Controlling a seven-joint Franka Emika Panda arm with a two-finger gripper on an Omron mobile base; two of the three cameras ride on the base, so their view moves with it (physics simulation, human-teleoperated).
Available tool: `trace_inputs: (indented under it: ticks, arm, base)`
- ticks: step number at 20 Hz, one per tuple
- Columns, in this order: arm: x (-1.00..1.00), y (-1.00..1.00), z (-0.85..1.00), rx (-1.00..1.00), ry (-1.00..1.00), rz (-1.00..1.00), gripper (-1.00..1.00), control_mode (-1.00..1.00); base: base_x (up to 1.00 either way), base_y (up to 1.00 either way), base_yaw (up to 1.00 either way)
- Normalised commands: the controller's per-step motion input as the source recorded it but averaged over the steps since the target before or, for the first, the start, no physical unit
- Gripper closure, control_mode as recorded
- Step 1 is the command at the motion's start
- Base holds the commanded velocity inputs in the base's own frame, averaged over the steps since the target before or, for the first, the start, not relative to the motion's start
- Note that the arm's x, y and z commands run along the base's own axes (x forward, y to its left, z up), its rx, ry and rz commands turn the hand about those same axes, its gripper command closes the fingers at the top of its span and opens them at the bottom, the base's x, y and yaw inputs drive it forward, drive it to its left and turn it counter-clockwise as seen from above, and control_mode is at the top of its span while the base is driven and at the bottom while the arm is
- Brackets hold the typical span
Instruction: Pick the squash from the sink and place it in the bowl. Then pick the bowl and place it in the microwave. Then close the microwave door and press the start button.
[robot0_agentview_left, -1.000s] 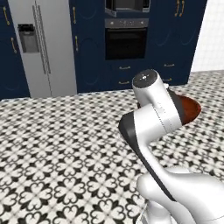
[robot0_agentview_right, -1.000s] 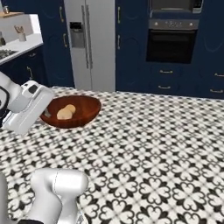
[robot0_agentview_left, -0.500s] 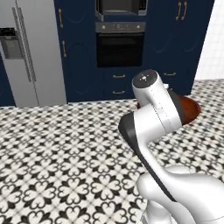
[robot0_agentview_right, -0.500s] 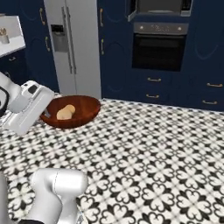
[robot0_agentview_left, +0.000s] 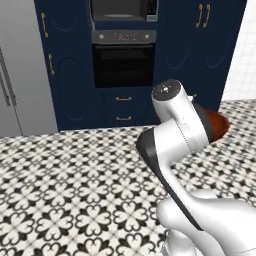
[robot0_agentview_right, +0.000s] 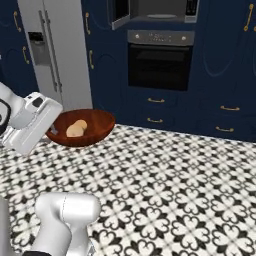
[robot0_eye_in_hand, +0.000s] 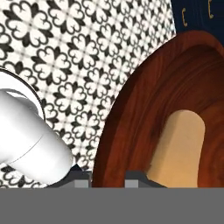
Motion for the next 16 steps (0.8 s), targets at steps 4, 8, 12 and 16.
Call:
trace_inputs:
  ticks: [4, 8, 12, 16]
  arm:
    - [0.0, 0.0, 0.0, 0.0, 0.0, 0.0, 1.0, 1.0]
    - [0.0, 0.0, 0.0, 0.0, 0.0, 0.0, 1.0, 1.0]
    - [0.0, 0.0, 0.0, 0.0, 0.0, 0.0, 1.0, 1.0]
    - [0.0, 0.0, 0.0, 0.0, 0.0, 0.0, 1.0, 1.0]
  base:
    - [1.0, -0.57, 0.07]
    - [1.0, -0.58, 0.07]
    - [1.0, -0.54, 0.04]
    - [1.0, -0.41, 0.0]
